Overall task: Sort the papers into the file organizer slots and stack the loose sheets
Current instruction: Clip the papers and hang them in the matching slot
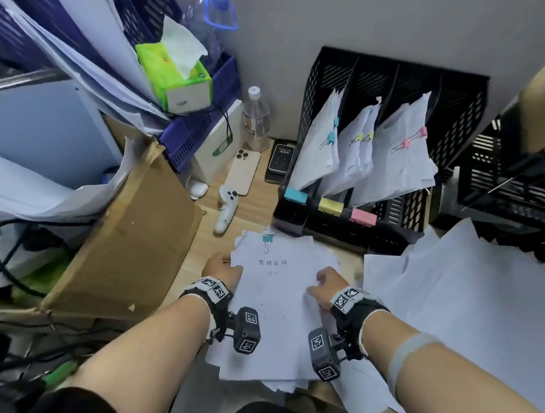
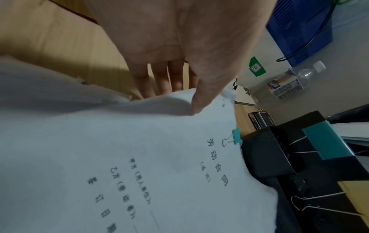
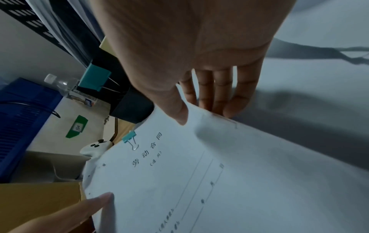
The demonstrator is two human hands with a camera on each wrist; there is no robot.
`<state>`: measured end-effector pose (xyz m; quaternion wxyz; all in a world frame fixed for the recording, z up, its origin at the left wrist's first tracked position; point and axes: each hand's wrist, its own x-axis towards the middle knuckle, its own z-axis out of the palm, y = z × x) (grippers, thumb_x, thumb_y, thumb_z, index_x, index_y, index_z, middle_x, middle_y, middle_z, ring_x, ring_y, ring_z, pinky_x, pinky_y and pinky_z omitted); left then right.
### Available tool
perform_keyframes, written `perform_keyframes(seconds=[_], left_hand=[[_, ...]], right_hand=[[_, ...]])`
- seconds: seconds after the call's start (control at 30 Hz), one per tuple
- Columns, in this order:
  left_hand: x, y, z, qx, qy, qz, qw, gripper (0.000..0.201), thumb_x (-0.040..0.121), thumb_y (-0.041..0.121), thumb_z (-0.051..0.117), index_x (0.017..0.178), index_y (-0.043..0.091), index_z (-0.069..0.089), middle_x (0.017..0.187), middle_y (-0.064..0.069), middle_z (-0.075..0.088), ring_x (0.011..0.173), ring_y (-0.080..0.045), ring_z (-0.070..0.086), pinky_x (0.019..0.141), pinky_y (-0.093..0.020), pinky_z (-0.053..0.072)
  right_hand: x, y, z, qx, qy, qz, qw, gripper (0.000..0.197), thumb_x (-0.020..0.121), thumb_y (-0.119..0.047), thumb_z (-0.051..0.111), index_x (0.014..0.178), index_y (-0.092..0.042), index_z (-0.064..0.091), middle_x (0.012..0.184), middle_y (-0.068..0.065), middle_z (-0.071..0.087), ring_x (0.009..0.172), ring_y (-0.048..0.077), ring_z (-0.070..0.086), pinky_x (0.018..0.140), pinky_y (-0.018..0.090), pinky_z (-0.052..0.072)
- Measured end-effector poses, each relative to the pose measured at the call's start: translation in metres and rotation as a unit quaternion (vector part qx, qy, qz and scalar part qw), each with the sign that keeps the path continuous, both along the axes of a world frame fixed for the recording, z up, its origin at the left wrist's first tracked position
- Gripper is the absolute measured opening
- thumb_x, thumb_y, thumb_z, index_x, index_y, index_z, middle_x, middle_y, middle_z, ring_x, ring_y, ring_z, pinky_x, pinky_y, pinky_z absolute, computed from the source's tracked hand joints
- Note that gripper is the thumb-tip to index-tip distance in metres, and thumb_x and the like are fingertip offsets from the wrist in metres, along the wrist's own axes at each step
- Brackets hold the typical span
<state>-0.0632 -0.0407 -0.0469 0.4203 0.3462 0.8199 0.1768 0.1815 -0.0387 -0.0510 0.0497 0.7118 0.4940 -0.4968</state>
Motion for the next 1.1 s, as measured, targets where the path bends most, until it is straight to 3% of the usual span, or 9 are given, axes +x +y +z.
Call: perform_keyframes(seconds=[0.13, 0.27, 0.43, 0.53, 0.7, 0.77, 0.83, 0.97, 1.1], left_hand=[[0.004, -0.005, -0.006, 0.04, -0.026, 0.016, 0.999, 0.014, 0.083, 0.008, 0.069, 0.085, 0.021, 0.066, 0.093, -0.005, 0.068, 0.094, -0.028, 0.067, 0.085, -0.027, 0.051], [0.014, -0.004, 0.002, 0.049, -0.054, 0.011, 0.997, 0.02, 0.085, 0.014, 0.073, 0.102, 0.015, 0.063, 0.105, -0.008, 0.065, 0.09, -0.022, 0.06, 0.082, -0.024, 0.044], [0.021, 0.008, 0.012, 0.021, -0.129, -0.013, 0.991, 0.065, 0.081, 0.026, 0.08, 0.132, 0.014, 0.041, 0.115, -0.005, 0.061, 0.099, -0.022, 0.061, 0.088, -0.032, 0.049], [0.024, 0.016, 0.019, -0.001, -0.151, -0.097, 0.984, 0.054, 0.081, 0.034, 0.08, 0.126, 0.013, 0.058, 0.117, -0.006, 0.07, 0.101, -0.023, 0.068, 0.095, -0.039, 0.055], [0.032, 0.022, 0.04, -0.021, -0.248, -0.132, 0.96, 0.051, 0.071, 0.038, 0.084, 0.112, 0.012, 0.072, 0.112, -0.01, 0.076, 0.105, -0.032, 0.072, 0.098, -0.05, 0.055], [0.033, 0.025, 0.049, -0.015, -0.261, -0.142, 0.955, 0.027, 0.084, 0.025, 0.078, 0.106, 0.011, 0.072, 0.114, -0.014, 0.075, 0.105, -0.033, 0.071, 0.095, -0.045, 0.056], [0.034, 0.03, 0.059, -0.004, -0.254, -0.148, 0.956, 0.018, 0.087, 0.023, 0.075, 0.103, 0.014, 0.072, 0.113, -0.013, 0.075, 0.102, -0.031, 0.072, 0.092, -0.044, 0.057], [0.03, 0.053, 0.079, 0.088, -0.201, -0.173, 0.96, 0.055, 0.064, 0.051, 0.076, 0.105, 0.014, 0.074, 0.102, -0.006, 0.079, 0.097, -0.029, 0.075, 0.094, -0.053, 0.056], [0.034, 0.079, 0.125, 0.207, -0.145, -0.133, 0.958, 0.053, 0.066, 0.053, 0.069, 0.103, 0.014, 0.072, 0.098, -0.003, 0.078, 0.092, -0.023, 0.075, 0.09, -0.045, 0.058]], right_hand=[[0.008, -0.002, -0.001, 0.029, 0.024, -0.01, 0.999, 0.03, 0.077, -0.025, 0.061, 0.104, -0.014, 0.059, 0.094, 0.004, 0.068, 0.08, 0.024, 0.065, 0.069, 0.027, 0.052], [0.016, -0.005, 0.007, 0.045, 0.07, -0.034, 0.996, 0.01, 0.079, -0.013, 0.055, 0.072, -0.014, 0.061, 0.075, 0.009, 0.065, 0.069, 0.027, 0.062, 0.06, 0.028, 0.045], [0.033, -0.002, 0.027, 0.08, 0.079, -0.069, 0.991, 0.015, 0.087, -0.013, 0.054, 0.082, -0.022, 0.064, 0.086, 0.004, 0.067, 0.078, 0.022, 0.062, 0.062, 0.025, 0.046], [0.044, 0.001, 0.041, 0.123, 0.092, -0.094, 0.984, 0.016, 0.089, -0.013, 0.053, 0.096, -0.018, 0.066, 0.094, 0.003, 0.067, 0.085, 0.023, 0.062, 0.063, 0.024, 0.046], [0.052, 0.009, 0.063, 0.184, 0.13, -0.148, 0.963, 0.015, 0.09, -0.009, 0.054, 0.092, -0.018, 0.065, 0.089, 0.002, 0.066, 0.082, 0.019, 0.058, 0.06, 0.021, 0.043], [0.053, 0.012, 0.072, 0.214, 0.147, -0.169, 0.951, 0.017, 0.09, -0.007, 0.053, 0.09, -0.016, 0.067, 0.087, 0.005, 0.067, 0.081, 0.02, 0.059, 0.061, 0.02, 0.044], [0.052, 0.017, 0.083, 0.238, 0.159, -0.19, 0.939, 0.019, 0.089, -0.007, 0.053, 0.094, -0.013, 0.07, 0.088, 0.006, 0.069, 0.082, 0.021, 0.06, 0.064, 0.021, 0.046], [0.049, 0.036, 0.106, 0.296, 0.162, -0.22, 0.915, 0.021, 0.085, -0.014, 0.062, 0.106, -0.013, 0.063, 0.096, 0.009, 0.069, 0.088, 0.023, 0.063, 0.079, 0.032, 0.051], [0.042, 0.052, 0.142, 0.37, 0.065, -0.214, 0.902, 0.035, 0.081, -0.026, 0.072, 0.095, -0.012, 0.044, 0.08, 0.003, 0.052, 0.075, 0.025, 0.055, 0.071, 0.035, 0.046]])
